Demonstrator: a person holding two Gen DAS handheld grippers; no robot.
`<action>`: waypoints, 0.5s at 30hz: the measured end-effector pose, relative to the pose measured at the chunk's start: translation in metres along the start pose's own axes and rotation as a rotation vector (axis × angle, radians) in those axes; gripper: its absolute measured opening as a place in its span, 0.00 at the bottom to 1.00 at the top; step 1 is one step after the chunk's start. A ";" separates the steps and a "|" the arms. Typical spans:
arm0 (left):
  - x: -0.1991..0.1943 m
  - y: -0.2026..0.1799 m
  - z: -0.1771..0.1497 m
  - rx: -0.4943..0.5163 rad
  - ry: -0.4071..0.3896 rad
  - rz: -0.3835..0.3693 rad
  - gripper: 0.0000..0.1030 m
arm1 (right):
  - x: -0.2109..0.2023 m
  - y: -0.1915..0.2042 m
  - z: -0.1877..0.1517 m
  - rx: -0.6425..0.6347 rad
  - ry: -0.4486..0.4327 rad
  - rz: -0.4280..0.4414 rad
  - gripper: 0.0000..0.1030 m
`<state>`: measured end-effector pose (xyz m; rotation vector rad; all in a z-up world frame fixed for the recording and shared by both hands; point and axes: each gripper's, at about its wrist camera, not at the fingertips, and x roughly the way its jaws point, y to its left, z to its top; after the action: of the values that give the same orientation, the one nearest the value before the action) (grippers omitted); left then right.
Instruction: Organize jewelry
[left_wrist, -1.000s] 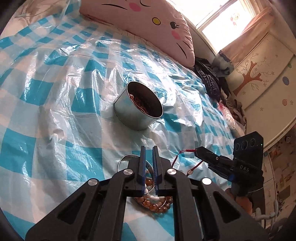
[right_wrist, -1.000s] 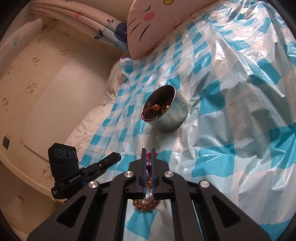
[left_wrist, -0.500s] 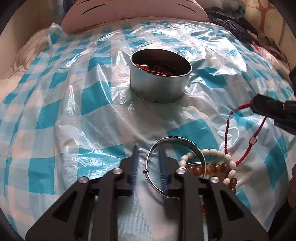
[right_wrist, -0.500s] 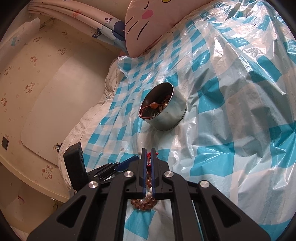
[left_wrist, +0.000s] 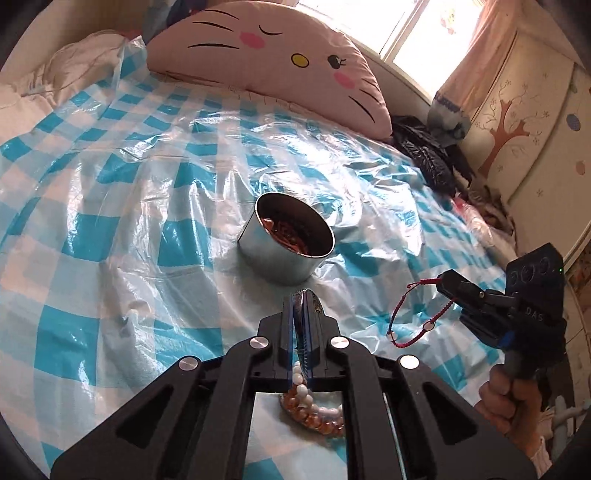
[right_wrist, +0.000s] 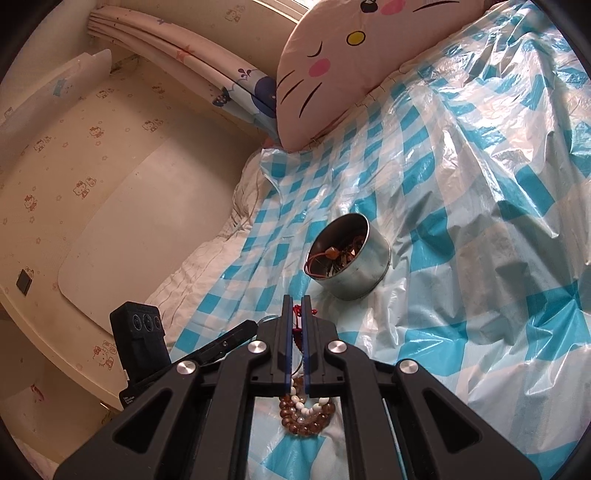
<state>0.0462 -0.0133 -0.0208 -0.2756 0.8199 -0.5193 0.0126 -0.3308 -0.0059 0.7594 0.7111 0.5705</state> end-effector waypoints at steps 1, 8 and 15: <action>0.000 -0.003 0.002 0.004 -0.007 -0.003 0.04 | -0.002 0.001 0.002 0.005 -0.016 0.005 0.05; 0.002 -0.017 0.021 0.012 -0.046 -0.043 0.04 | 0.002 0.017 0.019 0.010 -0.083 0.029 0.05; 0.012 -0.015 0.043 -0.002 -0.077 -0.055 0.04 | 0.024 0.019 0.043 0.030 -0.122 0.029 0.05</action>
<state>0.0800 -0.0306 0.0063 -0.3190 0.7402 -0.5559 0.0565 -0.3209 0.0225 0.8267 0.5982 0.5358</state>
